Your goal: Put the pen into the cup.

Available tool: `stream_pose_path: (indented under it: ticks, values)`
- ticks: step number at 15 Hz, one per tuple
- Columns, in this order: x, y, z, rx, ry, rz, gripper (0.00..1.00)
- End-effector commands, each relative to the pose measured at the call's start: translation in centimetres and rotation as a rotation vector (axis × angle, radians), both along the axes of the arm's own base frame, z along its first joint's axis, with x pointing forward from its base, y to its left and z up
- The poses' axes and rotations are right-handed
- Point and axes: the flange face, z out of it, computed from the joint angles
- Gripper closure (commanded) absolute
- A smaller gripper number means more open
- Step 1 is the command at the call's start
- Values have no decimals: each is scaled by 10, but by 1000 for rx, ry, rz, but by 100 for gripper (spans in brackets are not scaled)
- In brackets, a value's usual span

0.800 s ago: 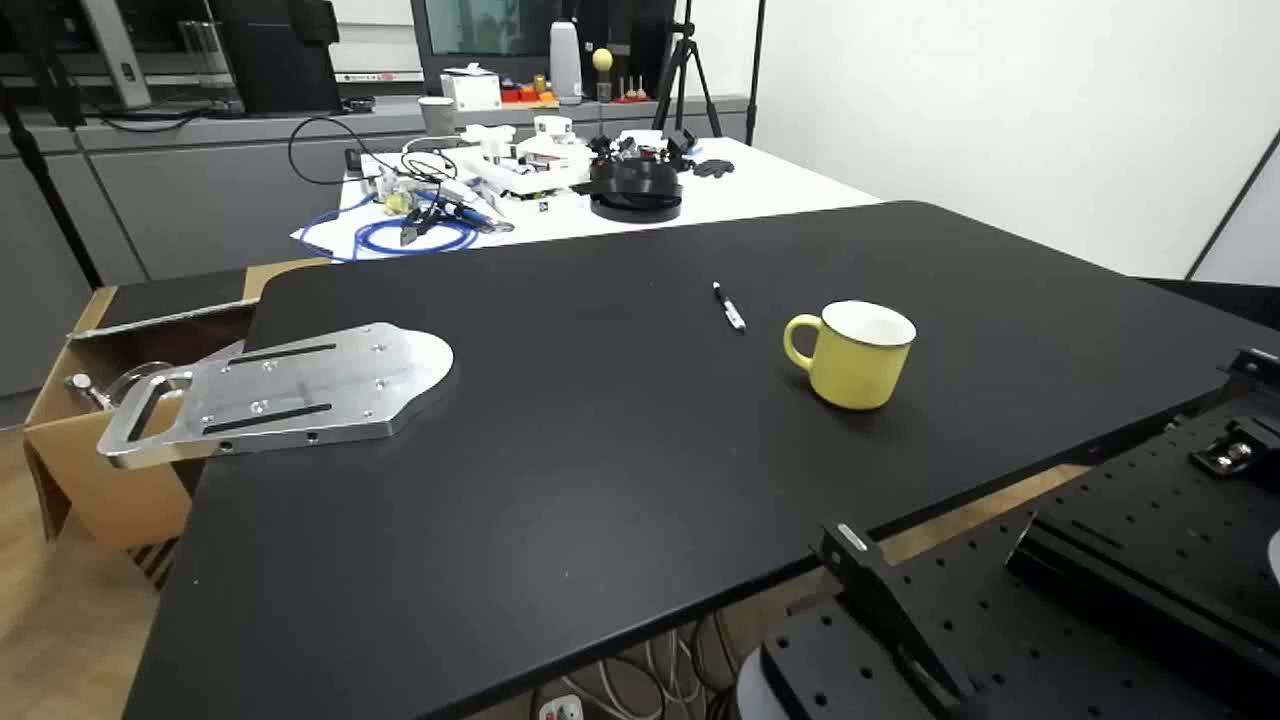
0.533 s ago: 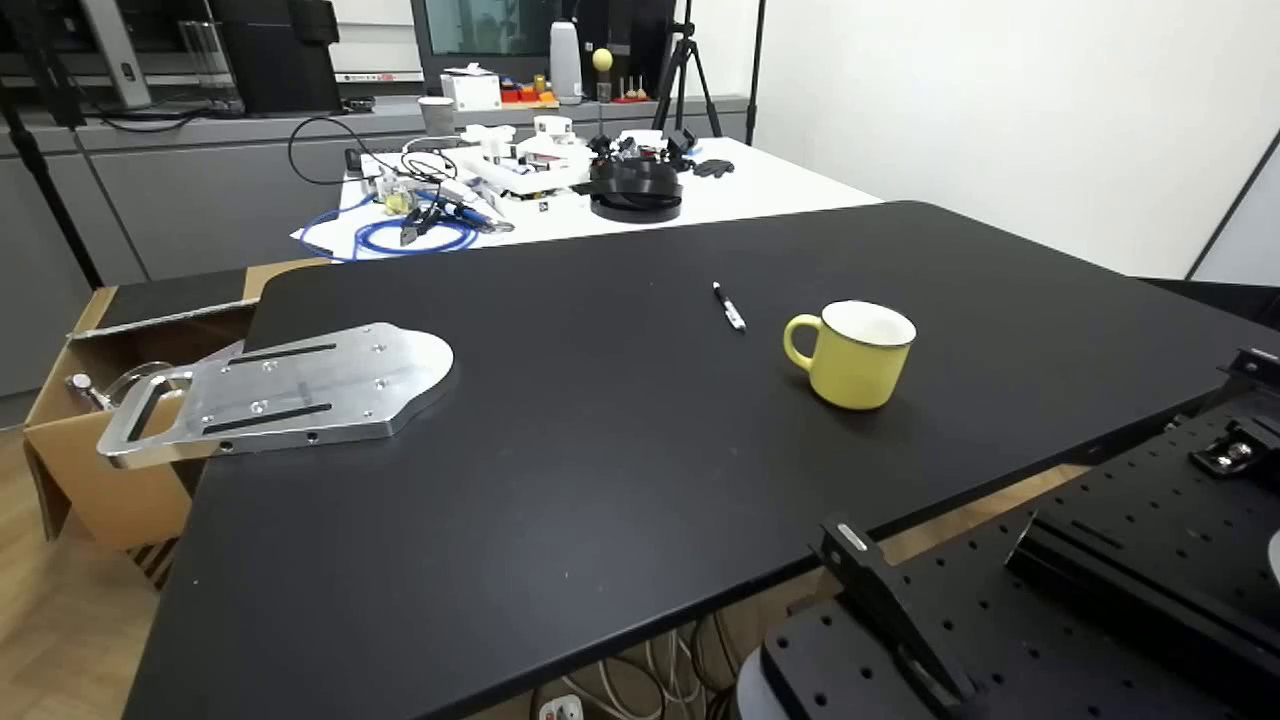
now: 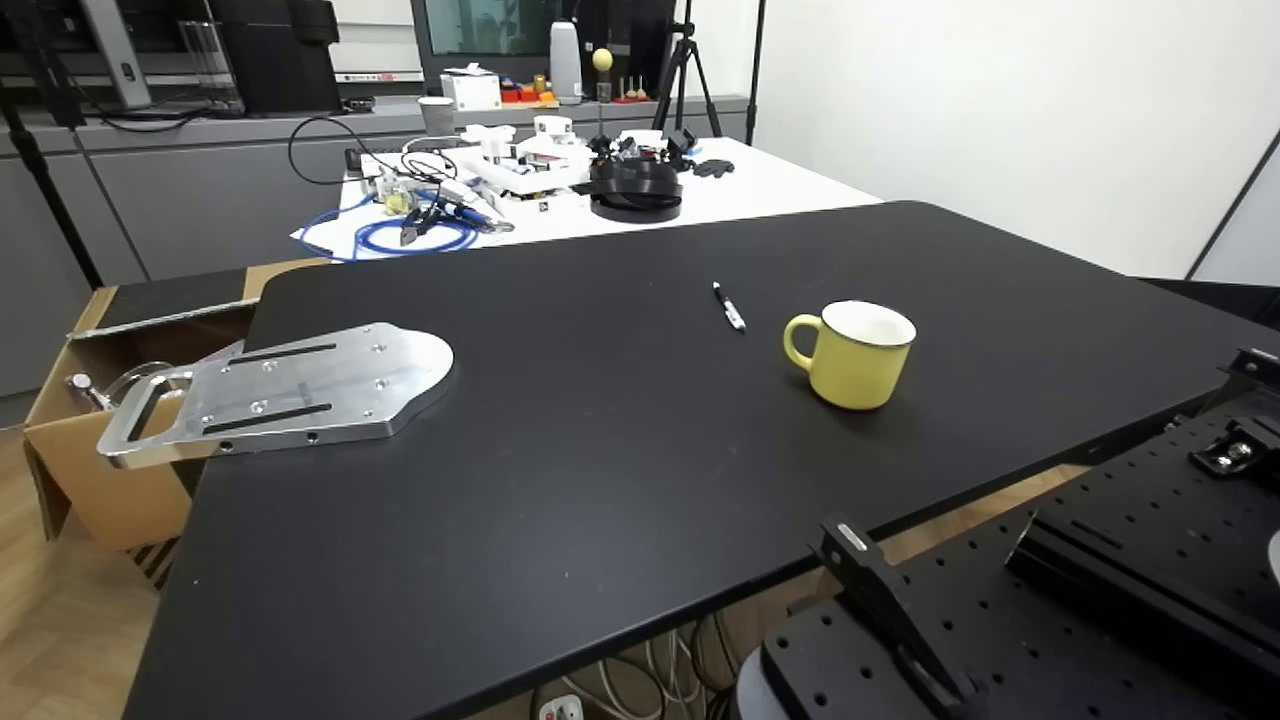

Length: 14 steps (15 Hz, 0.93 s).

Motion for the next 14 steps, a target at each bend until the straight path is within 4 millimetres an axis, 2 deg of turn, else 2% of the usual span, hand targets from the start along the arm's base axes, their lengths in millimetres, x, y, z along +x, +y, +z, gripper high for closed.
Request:
stream_pose_path:
  ticks: [1, 4, 7, 9, 14]
  values:
    - [8, -1, 0, -3, -27, -11, 0]
    - [37, -4, -1, -10, -111, -17, 0]
    - [73, -7, -13, -15, -161, -23, 0]
    - [95, -9, -28, -21, -177, -47, 0]
    - [141, -15, -90, 0, -230, -137, 0]
